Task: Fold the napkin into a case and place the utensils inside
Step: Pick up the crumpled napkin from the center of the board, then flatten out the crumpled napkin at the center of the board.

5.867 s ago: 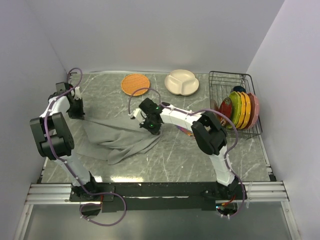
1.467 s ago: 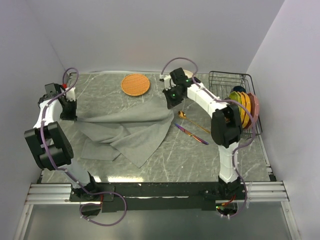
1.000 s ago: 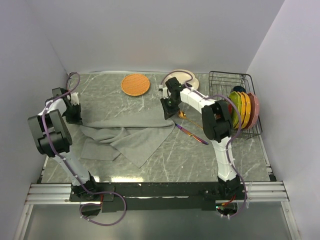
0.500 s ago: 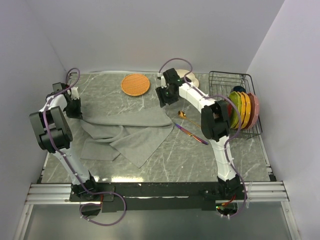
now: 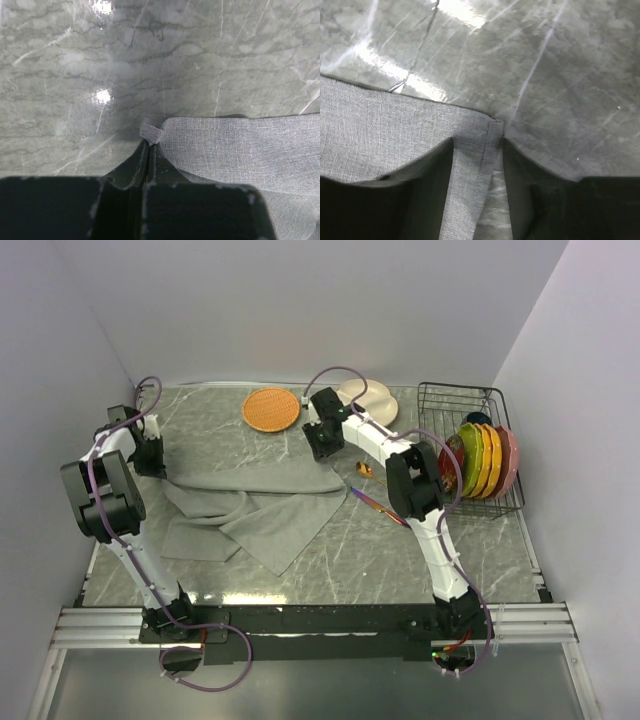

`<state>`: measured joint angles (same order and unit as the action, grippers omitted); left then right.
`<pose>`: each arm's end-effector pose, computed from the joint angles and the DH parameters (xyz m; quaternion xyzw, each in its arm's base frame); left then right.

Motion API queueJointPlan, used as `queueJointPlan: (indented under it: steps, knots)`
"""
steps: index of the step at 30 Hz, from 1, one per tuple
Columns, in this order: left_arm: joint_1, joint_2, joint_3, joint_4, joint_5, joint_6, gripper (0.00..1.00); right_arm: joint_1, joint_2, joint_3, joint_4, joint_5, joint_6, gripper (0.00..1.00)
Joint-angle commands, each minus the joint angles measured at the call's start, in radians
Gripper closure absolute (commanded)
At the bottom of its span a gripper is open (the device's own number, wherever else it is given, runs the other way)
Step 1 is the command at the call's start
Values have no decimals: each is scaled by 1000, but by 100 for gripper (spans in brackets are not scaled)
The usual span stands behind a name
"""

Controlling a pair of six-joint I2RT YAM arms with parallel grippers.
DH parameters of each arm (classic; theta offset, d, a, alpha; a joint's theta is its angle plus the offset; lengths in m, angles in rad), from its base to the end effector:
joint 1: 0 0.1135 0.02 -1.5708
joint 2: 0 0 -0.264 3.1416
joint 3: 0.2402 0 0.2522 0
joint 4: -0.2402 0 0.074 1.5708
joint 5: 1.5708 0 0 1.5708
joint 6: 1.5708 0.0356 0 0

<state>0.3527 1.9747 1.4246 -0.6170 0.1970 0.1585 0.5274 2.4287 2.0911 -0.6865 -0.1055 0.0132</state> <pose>0.3841 0.1340 0.1792 -0.0749 0.9723 -0.0428 0.2174 0.4540 0.2688 0.1682 -0.2583 0.9263 0.1209 0.2462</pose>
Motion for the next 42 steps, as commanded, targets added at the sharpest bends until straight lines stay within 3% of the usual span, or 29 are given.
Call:
queueJointPlan:
  steps: [1,2,3,6,12,19,23,30,38,42]
  knots:
    - [-1,7,46,5,16,-10,99,37,1,-34,24,16,13,65]
    - [-1,7,50,5,19,-11,99,39,4,-25,22,15,14,76]
    - [-1,4,54,3,24,-10,99,37,16,15,12,15,13,100]
    - [-1,-2,98,0,53,-13,99,33,1,78,1,20,-4,100]
    - [0,-20,336,-53,119,-23,99,-4,-149,194,80,53,-48,100]
    - [3,-177,517,-43,194,-43,99,-18,-377,173,192,56,-24,100]
    - [19,-336,473,29,217,-71,99,-15,-532,126,231,29,10,100]
    - [26,-655,338,120,170,-142,99,29,-812,-95,297,-45,13,100]
    - [28,-957,212,195,39,-148,99,230,-1152,-348,401,102,-140,100]
    - [26,-1088,191,204,-70,-99,99,298,-1252,-416,403,168,-137,100]
